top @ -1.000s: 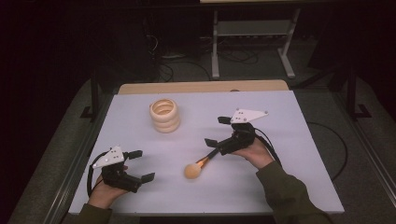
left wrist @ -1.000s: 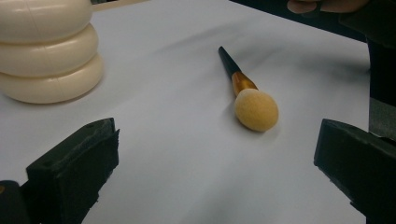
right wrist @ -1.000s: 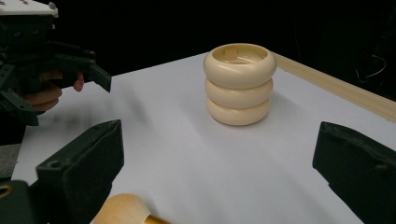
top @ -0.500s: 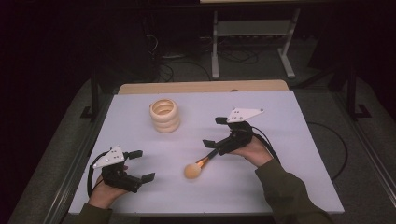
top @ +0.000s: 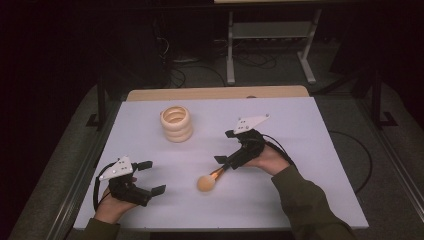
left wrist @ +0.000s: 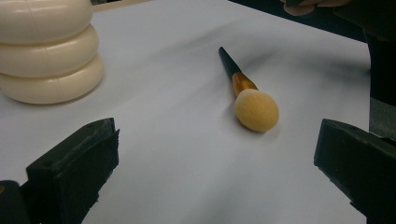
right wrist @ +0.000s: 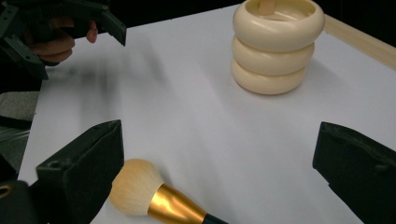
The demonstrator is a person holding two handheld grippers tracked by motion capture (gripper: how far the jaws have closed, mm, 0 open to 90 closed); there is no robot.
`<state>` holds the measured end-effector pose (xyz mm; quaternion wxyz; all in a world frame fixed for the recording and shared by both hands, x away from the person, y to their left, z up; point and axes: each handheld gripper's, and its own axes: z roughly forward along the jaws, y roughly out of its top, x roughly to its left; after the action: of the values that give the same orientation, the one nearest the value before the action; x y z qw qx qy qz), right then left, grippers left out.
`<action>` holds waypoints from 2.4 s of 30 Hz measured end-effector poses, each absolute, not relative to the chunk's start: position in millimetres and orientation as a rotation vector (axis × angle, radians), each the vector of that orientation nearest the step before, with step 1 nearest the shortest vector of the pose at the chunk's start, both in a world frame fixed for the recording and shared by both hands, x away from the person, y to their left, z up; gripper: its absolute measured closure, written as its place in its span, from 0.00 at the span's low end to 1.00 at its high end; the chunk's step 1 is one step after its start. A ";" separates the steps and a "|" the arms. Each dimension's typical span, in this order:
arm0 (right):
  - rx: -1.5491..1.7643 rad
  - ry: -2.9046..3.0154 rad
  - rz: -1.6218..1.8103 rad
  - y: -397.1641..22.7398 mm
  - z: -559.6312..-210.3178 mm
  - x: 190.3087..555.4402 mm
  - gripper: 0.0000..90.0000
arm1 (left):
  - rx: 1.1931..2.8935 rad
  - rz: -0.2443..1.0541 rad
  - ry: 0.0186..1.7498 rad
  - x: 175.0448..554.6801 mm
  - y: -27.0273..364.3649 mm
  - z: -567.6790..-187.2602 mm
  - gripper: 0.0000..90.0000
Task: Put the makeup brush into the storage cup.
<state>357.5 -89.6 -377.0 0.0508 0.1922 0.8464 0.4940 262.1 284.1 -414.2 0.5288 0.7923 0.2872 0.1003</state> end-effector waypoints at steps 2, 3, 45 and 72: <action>0.584 2.592 1.488 -88.2 -377.5 358.2 0.01 | 1.892 0.240 0.686 262.1 284.1 -414.3 0.00; 0.586 2.602 1.479 -87.6 -377.5 358.4 0.01 | 1.892 0.240 0.686 262.1 284.1 -414.3 0.00; 0.250 2.905 1.075 -62.0 -383.4 372.2 0.14 | 1.885 0.235 0.692 262.7 284.6 -415.3 0.00; 0.061 3.029 0.861 -45.1 -402.0 375.7 0.35 | 1.881 0.239 0.698 263.0 286.1 -415.1 0.00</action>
<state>375.7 -45.1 -402.0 -0.0038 0.0193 0.9617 0.2733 263.0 286.1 -415.1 0.5315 0.7886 0.2925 0.1000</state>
